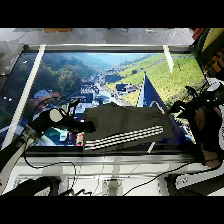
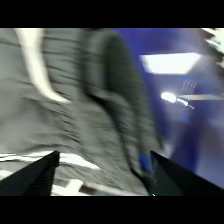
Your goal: Fold the clothes and pants, and hang the long-sleeved shirts on hangers.
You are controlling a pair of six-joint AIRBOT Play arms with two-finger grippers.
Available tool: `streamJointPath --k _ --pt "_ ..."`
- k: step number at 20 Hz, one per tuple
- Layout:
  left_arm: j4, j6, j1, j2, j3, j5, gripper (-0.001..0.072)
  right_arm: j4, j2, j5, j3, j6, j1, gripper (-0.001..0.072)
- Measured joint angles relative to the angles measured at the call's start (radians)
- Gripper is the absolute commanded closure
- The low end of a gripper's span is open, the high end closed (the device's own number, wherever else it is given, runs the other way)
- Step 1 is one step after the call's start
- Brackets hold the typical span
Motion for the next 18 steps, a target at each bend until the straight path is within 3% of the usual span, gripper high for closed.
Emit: streamJointPath --k 6,12,15,18 --pt "-0.001 0.000 0.000 0.000 0.000 0.019 0.0008 -0.009 -0.048 -0.124 0.000 -0.049 0.017 0.0024" --pt "0.001 0.000 0.000 0.000 0.000 0.043 0.0008 0.006 -0.137 -0.047 0.001 -0.057 0.043 0.0048" --pt "0.005 0.000 0.000 0.000 0.000 0.080 0.0008 0.050 -0.160 0.001 -0.003 -0.111 0.054 0.0054" --pt "0.005 0.000 0.000 0.000 0.000 0.118 0.0009 0.101 -0.172 0.010 -0.025 -0.183 0.092 0.0103"
